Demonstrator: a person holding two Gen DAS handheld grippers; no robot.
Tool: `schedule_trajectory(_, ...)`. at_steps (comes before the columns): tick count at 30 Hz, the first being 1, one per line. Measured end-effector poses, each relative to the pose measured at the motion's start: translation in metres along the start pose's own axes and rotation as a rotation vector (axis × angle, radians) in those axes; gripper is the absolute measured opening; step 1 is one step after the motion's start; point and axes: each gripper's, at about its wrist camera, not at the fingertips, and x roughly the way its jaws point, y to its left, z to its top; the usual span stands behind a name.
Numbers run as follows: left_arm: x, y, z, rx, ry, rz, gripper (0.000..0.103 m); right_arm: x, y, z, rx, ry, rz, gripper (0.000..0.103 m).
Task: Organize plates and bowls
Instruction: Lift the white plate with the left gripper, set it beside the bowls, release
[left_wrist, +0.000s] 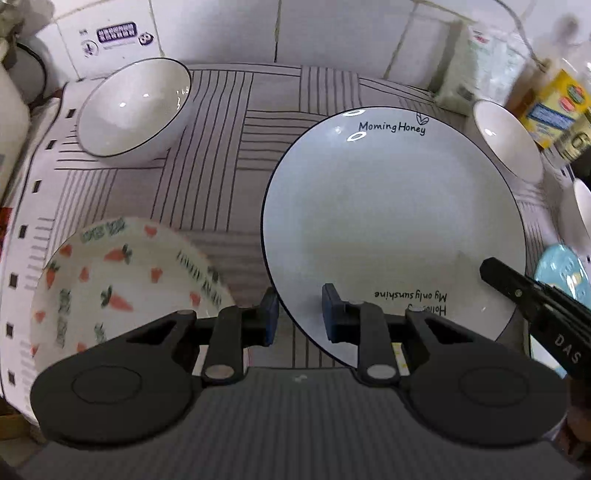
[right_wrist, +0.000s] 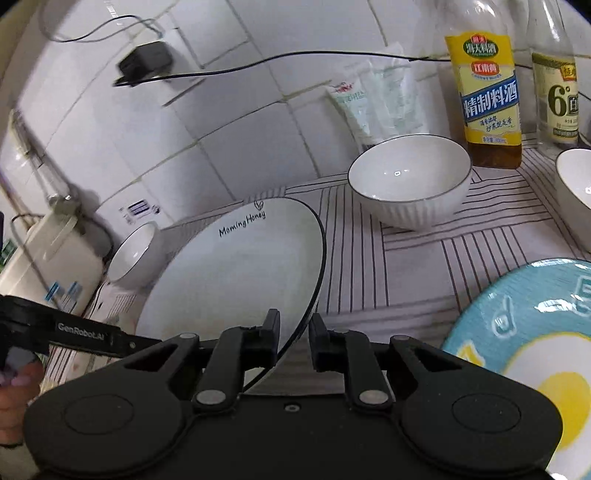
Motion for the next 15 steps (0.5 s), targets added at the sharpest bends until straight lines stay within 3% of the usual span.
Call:
schedule_trajectory(7,0.026,0.008,0.033,0.023,0.019,0.011,0.022,0.036,-0.002,0.014,0.027,0.016,-0.023,0.021)
schedule_trajectory(15,0.040,-0.006,0.046,0.067,0.007,0.062,0.022,0.057,0.004,0.007,0.044,0.051,-0.108,0.021)
